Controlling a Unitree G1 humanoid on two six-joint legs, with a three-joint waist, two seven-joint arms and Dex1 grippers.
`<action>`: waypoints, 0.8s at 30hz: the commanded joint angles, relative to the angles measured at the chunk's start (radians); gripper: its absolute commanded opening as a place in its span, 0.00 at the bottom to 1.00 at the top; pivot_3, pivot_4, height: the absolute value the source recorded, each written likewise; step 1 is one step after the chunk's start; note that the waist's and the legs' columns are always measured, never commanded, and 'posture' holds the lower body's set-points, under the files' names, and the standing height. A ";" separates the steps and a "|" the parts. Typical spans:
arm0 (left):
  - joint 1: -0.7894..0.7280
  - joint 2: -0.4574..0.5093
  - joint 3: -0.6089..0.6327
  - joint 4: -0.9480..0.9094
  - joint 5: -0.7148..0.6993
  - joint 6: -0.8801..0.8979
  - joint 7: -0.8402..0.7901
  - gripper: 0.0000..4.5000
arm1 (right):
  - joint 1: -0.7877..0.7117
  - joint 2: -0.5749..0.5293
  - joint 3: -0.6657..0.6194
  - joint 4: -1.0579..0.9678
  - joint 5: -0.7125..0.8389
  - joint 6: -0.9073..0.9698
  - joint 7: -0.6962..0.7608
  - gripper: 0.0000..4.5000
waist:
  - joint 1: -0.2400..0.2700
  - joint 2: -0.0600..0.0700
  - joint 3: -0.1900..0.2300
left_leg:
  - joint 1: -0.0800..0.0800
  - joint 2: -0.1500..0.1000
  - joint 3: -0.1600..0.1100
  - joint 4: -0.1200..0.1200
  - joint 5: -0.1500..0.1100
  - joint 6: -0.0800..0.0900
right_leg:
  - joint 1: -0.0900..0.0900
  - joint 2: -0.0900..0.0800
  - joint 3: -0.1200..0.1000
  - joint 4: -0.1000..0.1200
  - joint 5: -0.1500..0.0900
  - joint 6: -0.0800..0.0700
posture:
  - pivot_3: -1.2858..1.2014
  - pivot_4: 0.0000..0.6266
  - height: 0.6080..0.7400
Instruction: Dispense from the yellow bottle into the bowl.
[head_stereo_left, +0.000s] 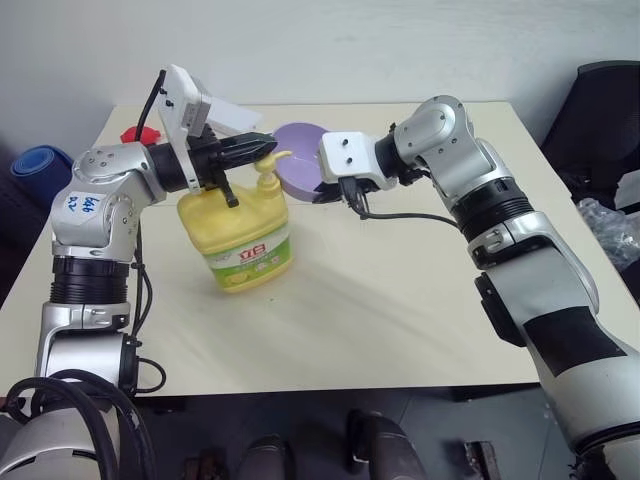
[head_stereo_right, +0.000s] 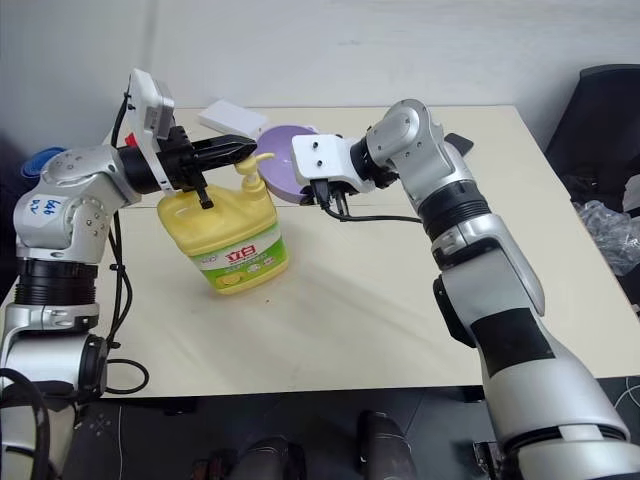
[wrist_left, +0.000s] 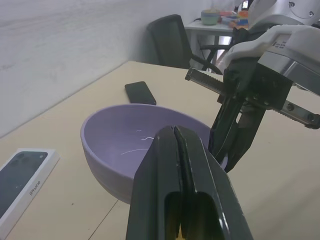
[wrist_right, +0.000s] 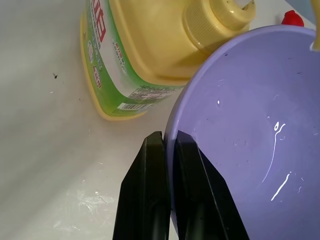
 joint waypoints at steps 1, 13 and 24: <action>0.016 0.009 -0.035 -0.011 0.045 0.021 -0.007 0.01 | -0.053 0.001 -0.040 -0.010 0.017 -0.012 0.002 0.00 | 0.000 0.000 0.000 | 0.000 0.000 0.000 0.000 0.000 0.000 | 0.000 0.000 0.000 0.000 0.000 0.000 | 0.52 0.24 1.00; 0.100 -0.004 -0.102 0.015 0.120 0.001 -0.020 0.01 | -0.053 0.006 -0.061 -0.017 0.021 0.001 0.016 0.00 | 0.003 0.000 -0.001 | 0.005 0.000 0.000 0.000 0.000 0.000 | 0.004 -0.001 0.002 0.001 0.000 0.000 | 0.52 0.24 1.00; 0.137 -0.033 -0.090 0.059 0.111 -0.004 -0.030 0.01 | -0.055 0.011 -0.072 -0.019 0.027 0.008 0.015 0.00 | 0.005 0.001 -0.003 | 0.007 0.000 0.001 0.001 0.000 0.000 | 0.005 -0.002 0.004 0.004 0.000 0.000 | 0.52 0.24 1.00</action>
